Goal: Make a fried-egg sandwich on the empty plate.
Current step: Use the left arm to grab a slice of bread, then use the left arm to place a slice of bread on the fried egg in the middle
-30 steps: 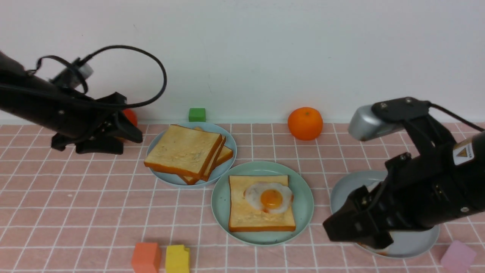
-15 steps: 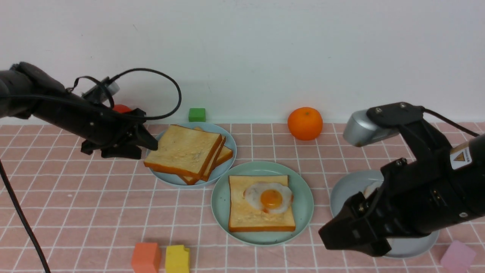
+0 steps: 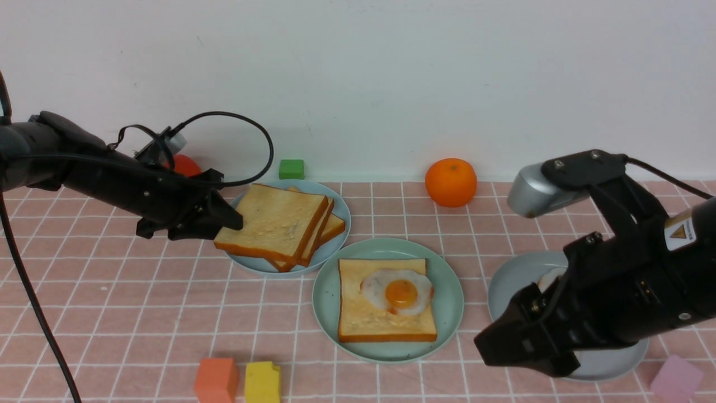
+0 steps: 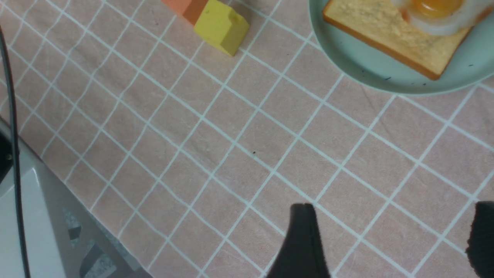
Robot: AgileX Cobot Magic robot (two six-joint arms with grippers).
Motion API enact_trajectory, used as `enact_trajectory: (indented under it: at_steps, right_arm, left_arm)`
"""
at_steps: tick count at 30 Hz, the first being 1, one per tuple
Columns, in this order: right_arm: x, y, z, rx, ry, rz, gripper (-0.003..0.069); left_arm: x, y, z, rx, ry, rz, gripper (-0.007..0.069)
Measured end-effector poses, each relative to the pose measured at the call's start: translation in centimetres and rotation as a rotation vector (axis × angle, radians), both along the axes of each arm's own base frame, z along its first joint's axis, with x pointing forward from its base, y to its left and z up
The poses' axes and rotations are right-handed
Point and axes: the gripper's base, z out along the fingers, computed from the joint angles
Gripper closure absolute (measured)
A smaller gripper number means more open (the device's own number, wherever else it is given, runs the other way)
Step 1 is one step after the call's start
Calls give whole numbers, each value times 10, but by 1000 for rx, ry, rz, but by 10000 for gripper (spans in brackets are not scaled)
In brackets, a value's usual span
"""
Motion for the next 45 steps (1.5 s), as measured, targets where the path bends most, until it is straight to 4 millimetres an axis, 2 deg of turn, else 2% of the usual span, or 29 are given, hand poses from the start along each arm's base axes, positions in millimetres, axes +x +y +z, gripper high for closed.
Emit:
enact_trajectory:
  at_steps: [2, 4, 10, 14, 17, 19, 21, 24, 27, 28, 31, 32, 34, 35, 36, 37, 38, 44, 45]
  right_arm:
    - [0, 0, 0, -2, -2, 0, 101]
    - [0, 0, 0, -3, 0, 1, 101]
    - [-1, 0, -1, -8, 14, 9, 101]
    - [-2, 0, -1, -9, 18, 9, 101]
    - [-2, -2, -1, -21, 18, -1, 101]
    - [-4, -3, 1, -28, 12, 2, 101]
    - [-9, -7, 5, -38, -4, 9, 101]
    - [-14, -11, 10, -46, -17, 7, 101]
    - [-22, -19, 18, -57, -54, -22, 101]
    - [-22, -19, 19, -58, -57, -25, 101]
    - [-32, -33, 30, -83, -111, -95, 101]
    - [-32, -33, 31, -84, -114, -100, 101]
    - [-40, -43, 39, -87, -151, -164, 101]
    - [-39, -43, 39, -92, -153, -164, 101]
    - [-43, -49, 43, -98, -178, -204, 101]
    - [-43, -50, 43, -104, -183, -208, 101]
    - [-44, -55, 46, -123, -208, -235, 101]
    - [-42, -64, 46, -194, -245, -290, 101]
    - [-42, -64, 46, -195, -245, -292, 101]
  left_arm:
    - [0, 0, 0, -2, -2, -1, 452]
    - [0, 0, 1, -4, -2, -3, 503]
    - [0, 0, 3, -3, -8, -5, 508]
    - [-2, 0, 14, 14, -35, -10, 508]
    - [-7, 1, 47, 44, -109, -17, 508]
    - [-9, 1, 59, 48, -135, -17, 508]
    - [-14, 0, 79, 51, -178, -20, 508]
    - [-22, -4, 97, 29, -196, -45, 508]
    - [-30, -21, 107, -16, -200, -133, 508]
    - [-30, -23, 107, -20, -197, -139, 508]
    - [-41, -65, 105, -68, -161, -264, 508]
    - [-42, -67, 104, -70, -155, -268, 508]
    - [-53, -100, 93, -93, -90, -309, 508]
    - [-54, -102, 92, -95, -85, -307, 508]
    - [-63, -123, 79, -105, -23, -292, 508]
    - [-63, -124, 78, -105, -16, -280, 508]
    - [-70, -136, 65, -101, 27, -242, 508]
    - [-86, -164, 32, -80, 77, -92, 508]
    - [-85, -165, 31, -80, 72, -79, 508]
